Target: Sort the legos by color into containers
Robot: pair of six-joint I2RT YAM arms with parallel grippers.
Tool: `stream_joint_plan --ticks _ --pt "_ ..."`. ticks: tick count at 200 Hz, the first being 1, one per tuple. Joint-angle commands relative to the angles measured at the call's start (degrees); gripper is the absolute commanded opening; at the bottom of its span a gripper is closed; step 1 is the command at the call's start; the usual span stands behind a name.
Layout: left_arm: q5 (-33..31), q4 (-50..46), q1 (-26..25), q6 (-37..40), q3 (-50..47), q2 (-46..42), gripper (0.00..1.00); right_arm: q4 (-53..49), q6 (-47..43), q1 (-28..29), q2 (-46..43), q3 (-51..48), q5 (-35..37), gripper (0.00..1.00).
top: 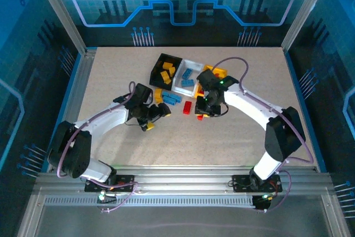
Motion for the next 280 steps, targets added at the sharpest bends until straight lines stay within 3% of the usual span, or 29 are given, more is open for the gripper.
stream_joint_plan --ticks 1,46,87,131,163,214,254,280 --pt "-0.6 -0.5 -3.1 0.3 1.7 1.7 0.94 -1.5 -3.0 -4.4 2.3 6.2 -0.9 0.27" --pt "-2.7 -2.1 -9.5 1.8 4.5 4.4 0.99 -3.2 -7.5 -12.7 12.8 20.5 -2.0 0.27" --pt "-3.1 -3.7 -11.0 3.3 5.2 4.6 0.99 -5.4 -9.1 -16.6 25.0 33.0 -3.2 0.28" --pt "-6.8 -12.9 -11.6 10.4 12.5 6.5 0.99 -6.0 -9.6 -18.6 27.8 37.0 -4.7 0.49" --pt "-7.9 -16.9 -11.5 16.6 20.8 11.8 0.99 -3.6 -10.2 -18.4 17.7 25.6 -5.2 0.53" --pt "-9.0 -20.3 -11.5 21.8 36.5 24.1 0.98 1.9 -8.4 -17.1 -9.0 -9.8 -5.5 0.56" --pt "-11.0 -22.9 -11.4 24.3 46.3 32.9 0.82 1.2 -5.0 -15.9 -26.2 -28.1 -4.5 0.56" --pt "-13.8 -25.1 -11.5 26.1 51.7 37.9 0.74 -0.8 -3.1 -15.8 -32.2 -31.7 -4.7 0.57"
